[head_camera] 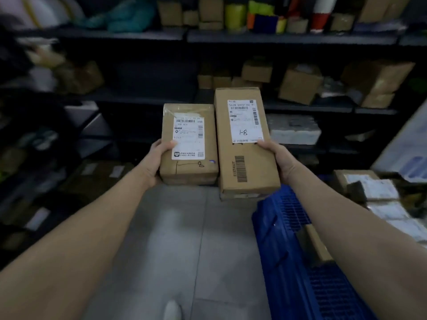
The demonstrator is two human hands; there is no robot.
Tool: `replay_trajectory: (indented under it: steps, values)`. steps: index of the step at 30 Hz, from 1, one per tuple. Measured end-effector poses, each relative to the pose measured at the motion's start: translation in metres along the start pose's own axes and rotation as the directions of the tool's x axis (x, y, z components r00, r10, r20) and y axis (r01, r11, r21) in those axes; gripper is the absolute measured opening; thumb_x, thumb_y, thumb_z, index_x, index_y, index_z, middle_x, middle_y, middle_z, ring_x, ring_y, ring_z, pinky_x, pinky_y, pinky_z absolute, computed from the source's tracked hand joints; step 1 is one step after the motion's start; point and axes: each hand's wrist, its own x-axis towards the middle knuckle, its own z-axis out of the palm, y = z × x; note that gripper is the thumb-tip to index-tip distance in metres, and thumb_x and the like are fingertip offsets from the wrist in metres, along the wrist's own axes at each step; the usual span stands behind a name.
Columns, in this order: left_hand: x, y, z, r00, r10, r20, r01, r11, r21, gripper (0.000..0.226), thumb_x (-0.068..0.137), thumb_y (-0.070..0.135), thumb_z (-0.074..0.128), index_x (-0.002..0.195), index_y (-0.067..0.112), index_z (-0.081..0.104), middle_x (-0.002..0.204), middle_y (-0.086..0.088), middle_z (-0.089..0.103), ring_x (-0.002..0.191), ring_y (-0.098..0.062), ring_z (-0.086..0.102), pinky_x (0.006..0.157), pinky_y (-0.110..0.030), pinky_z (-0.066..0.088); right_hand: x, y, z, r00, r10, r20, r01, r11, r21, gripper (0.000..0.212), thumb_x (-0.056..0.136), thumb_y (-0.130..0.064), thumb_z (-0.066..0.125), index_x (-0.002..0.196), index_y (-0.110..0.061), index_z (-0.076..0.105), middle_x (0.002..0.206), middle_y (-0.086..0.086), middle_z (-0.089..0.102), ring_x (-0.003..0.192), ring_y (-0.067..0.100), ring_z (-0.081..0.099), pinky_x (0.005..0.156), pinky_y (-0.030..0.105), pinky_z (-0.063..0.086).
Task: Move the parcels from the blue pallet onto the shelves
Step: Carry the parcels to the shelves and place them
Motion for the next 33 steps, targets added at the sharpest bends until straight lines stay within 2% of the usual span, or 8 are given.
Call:
replay_trajectory:
  steps: [3,9,11,15,19,24,29,33]
  values:
    - [-0.038,-0.004,-0.066,0.985,0.059,-0.165,-0.071,0.995,-0.067,0.064,0.077,0.036,0.068,0.135,0.026,0.043,0.126,-0.008,0.062,0.113,-0.033,0.06,0.093,-0.057,0.047,0.022,0.011,0.06,0.993,0.032,0.116,-0.019,0.994,-0.111,0.05,0.086,-0.029,0.061,0.135,-0.022,0.05,0.103,0.007,0.073,0.083,0.022,0.072,0.063,0.035,0.058]
    - [-0.139,-0.008,-0.192,0.914,0.059,-0.401,-0.14,0.974,-0.176,0.07,0.074,0.04,0.067,0.137,0.023,0.042,0.126,-0.008,0.063,0.115,-0.032,0.059,0.097,-0.056,0.045,0.045,0.043,0.198,0.932,0.093,0.351,0.001,0.966,-0.259,0.045,0.088,-0.026,0.059,0.132,-0.031,0.049,0.117,0.01,0.068,0.089,0.023,0.071,0.066,0.037,0.058]
    - [-0.179,-0.015,-0.233,0.873,0.063,-0.484,-0.168,0.97,-0.177,0.062,0.079,0.041,0.064,0.135,0.022,0.045,0.125,-0.008,0.064,0.113,-0.03,0.061,0.091,-0.053,0.049,0.045,0.057,0.253,0.9,0.127,0.417,0.012,0.949,-0.314,0.046,0.089,-0.028,0.059,0.133,-0.032,0.049,0.117,0.01,0.068,0.089,0.023,0.07,0.066,0.037,0.058]
    - [-0.267,-0.039,-0.319,0.766,0.02,-0.643,-0.198,0.958,-0.206,0.047,0.086,0.04,0.057,0.129,0.022,0.052,0.117,-0.007,0.068,0.082,-0.019,0.071,0.054,-0.031,0.056,0.031,0.099,0.372,0.811,0.206,0.548,0.023,0.924,-0.381,0.044,0.089,-0.026,0.058,0.132,-0.03,0.05,0.122,0.013,0.065,0.1,0.03,0.064,0.089,0.051,0.053]
    - [-0.36,-0.07,-0.401,0.644,-0.067,-0.762,-0.159,0.963,-0.219,0.055,0.081,0.052,0.059,0.129,0.027,0.051,0.112,-0.001,0.07,0.093,-0.021,0.066,0.062,-0.033,0.053,-0.002,0.158,0.483,0.702,0.3,0.646,0.026,0.896,-0.444,0.044,0.09,-0.022,0.057,0.132,-0.026,0.048,0.125,0.018,0.062,0.104,0.035,0.06,0.099,0.059,0.044]
    - [-0.457,-0.114,-0.471,0.545,-0.134,-0.828,-0.175,0.947,-0.269,0.054,0.079,0.054,0.061,0.126,0.027,0.055,0.104,-0.002,0.073,0.094,-0.023,0.068,0.068,-0.037,0.053,-0.042,0.231,0.597,0.561,0.424,0.711,0.015,0.854,-0.521,0.045,0.086,-0.024,0.062,0.13,-0.027,0.051,0.121,0.016,0.065,0.097,0.032,0.064,0.09,0.054,0.05]
    - [-0.55,-0.163,-0.528,0.39,-0.215,-0.895,-0.232,0.918,-0.322,0.06,0.081,0.047,0.065,0.133,0.024,0.046,0.111,-0.007,0.07,0.09,-0.025,0.068,0.058,-0.035,0.056,-0.091,0.307,0.698,0.438,0.525,0.73,0.014,0.808,-0.59,0.054,0.078,-0.028,0.069,0.129,-0.026,0.051,0.121,0.016,0.065,0.099,0.032,0.064,0.088,0.052,0.053]
    - [-0.601,-0.201,-0.557,0.286,-0.279,-0.917,-0.281,0.89,-0.359,0.057,0.08,0.045,0.066,0.131,0.027,0.047,0.107,-0.006,0.072,0.094,-0.028,0.069,0.078,-0.05,0.055,-0.126,0.358,0.756,0.345,0.605,0.717,0.018,0.76,-0.65,0.061,0.07,-0.029,0.072,0.128,-0.029,0.053,0.116,0.012,0.069,0.095,0.029,0.068,0.079,0.045,0.056]
